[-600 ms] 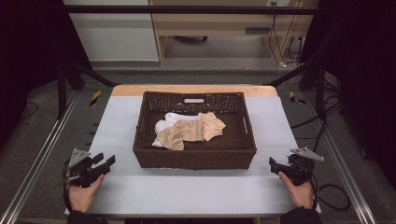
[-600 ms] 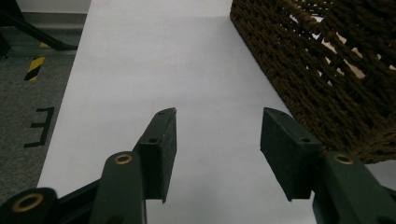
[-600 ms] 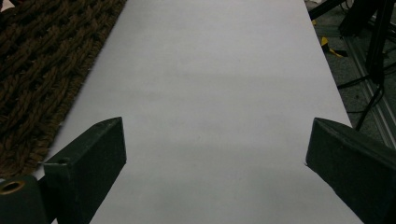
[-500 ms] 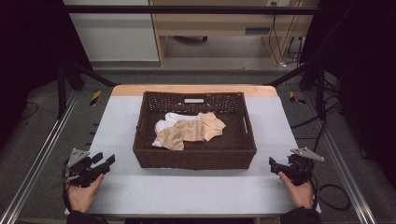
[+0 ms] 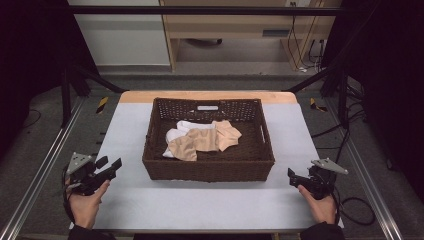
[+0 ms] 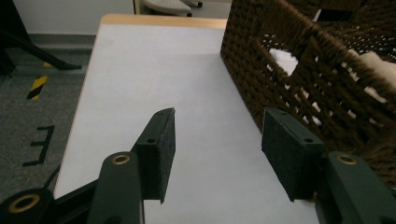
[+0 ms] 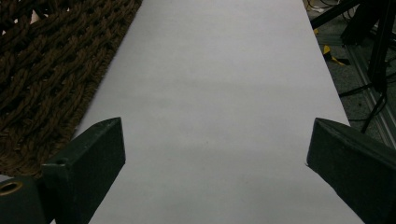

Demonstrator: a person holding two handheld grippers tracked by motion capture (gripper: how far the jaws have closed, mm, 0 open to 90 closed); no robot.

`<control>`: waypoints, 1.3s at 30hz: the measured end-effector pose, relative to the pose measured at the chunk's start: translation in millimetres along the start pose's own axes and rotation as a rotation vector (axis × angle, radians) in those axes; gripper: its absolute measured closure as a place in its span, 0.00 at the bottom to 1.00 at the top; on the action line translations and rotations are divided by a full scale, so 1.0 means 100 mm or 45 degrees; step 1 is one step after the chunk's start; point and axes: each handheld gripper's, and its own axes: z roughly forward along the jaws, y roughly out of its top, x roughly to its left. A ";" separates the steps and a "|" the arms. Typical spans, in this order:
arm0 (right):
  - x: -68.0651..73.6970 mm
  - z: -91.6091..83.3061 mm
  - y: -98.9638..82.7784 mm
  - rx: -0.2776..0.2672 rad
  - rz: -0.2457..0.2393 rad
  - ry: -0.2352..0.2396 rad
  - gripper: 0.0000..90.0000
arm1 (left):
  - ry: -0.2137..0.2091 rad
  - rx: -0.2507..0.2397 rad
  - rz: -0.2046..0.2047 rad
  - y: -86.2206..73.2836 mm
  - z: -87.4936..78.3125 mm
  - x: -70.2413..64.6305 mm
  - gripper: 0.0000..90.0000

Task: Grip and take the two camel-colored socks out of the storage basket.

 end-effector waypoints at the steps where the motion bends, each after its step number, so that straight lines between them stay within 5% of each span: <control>1: 0.00 0.00 0.00 0.000 0.000 0.000 0.05 | 0.000 0.000 0.000 0.00 0.00 0.00 0.49; 15: 0.04 -0.01 0.01 -0.001 -0.017 0.003 0.05 | -0.048 -0.052 0.056 0.45 0.04 -0.23 0.51; 29: 0.04 -0.02 0.03 -0.020 -0.019 -0.001 0.05 | -0.105 -0.134 0.129 0.87 0.03 -0.60 0.50; 39: 0.04 -0.02 0.02 -0.018 -0.029 0.001 0.05 | -0.163 -0.163 0.170 1.10 0.18 -0.90 0.49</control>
